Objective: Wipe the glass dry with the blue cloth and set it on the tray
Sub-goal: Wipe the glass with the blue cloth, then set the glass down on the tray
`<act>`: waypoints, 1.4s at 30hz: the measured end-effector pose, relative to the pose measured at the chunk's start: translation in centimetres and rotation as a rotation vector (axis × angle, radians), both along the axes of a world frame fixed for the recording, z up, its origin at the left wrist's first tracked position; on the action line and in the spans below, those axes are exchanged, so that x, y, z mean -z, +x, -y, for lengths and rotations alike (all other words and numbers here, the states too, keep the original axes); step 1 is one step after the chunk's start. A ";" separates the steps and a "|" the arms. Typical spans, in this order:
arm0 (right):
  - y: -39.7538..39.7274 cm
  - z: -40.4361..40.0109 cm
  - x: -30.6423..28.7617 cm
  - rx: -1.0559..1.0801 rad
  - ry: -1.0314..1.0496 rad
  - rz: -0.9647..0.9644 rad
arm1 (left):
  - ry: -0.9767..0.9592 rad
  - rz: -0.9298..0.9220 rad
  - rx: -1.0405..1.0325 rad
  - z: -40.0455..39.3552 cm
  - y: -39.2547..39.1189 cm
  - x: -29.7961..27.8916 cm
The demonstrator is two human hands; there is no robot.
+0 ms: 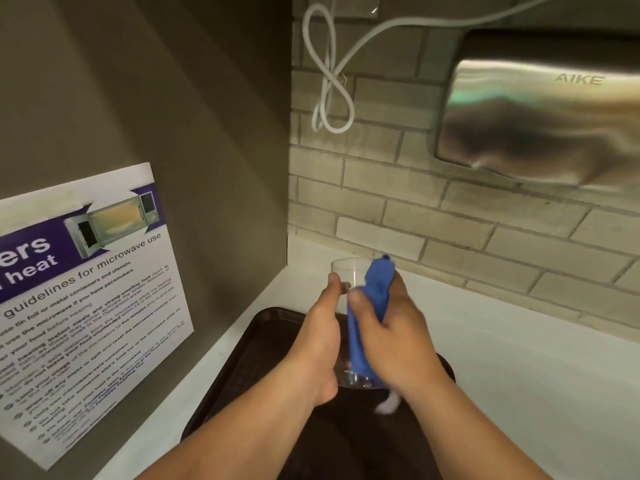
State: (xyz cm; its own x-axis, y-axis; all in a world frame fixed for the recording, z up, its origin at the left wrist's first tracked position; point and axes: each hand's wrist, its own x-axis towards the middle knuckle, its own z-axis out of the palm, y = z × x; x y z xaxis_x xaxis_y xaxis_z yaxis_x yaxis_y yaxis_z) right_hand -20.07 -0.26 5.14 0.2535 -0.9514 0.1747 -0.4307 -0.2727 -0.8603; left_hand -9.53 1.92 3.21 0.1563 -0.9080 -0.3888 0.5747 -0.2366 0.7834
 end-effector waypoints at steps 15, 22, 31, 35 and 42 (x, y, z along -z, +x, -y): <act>0.6 1.8 -1.8 0.190 -0.009 0.140 | -0.108 0.139 0.007 -0.6 -1.4 0.5; 0.4 2.1 -0.4 0.249 0.428 0.427 | -0.223 0.234 -0.147 0.3 -0.7 0.2; 0.8 0.8 2.0 0.077 1.018 0.888 | -0.515 0.667 -0.368 1.9 1.9 0.7; 0.6 0.7 3.5 0.014 1.025 0.903 | -0.479 0.810 -0.354 2.0 3.7 2.3; -3.5 2.0 4.7 0.044 1.012 0.925 | -0.286 0.676 -0.244 0.7 7.2 8.4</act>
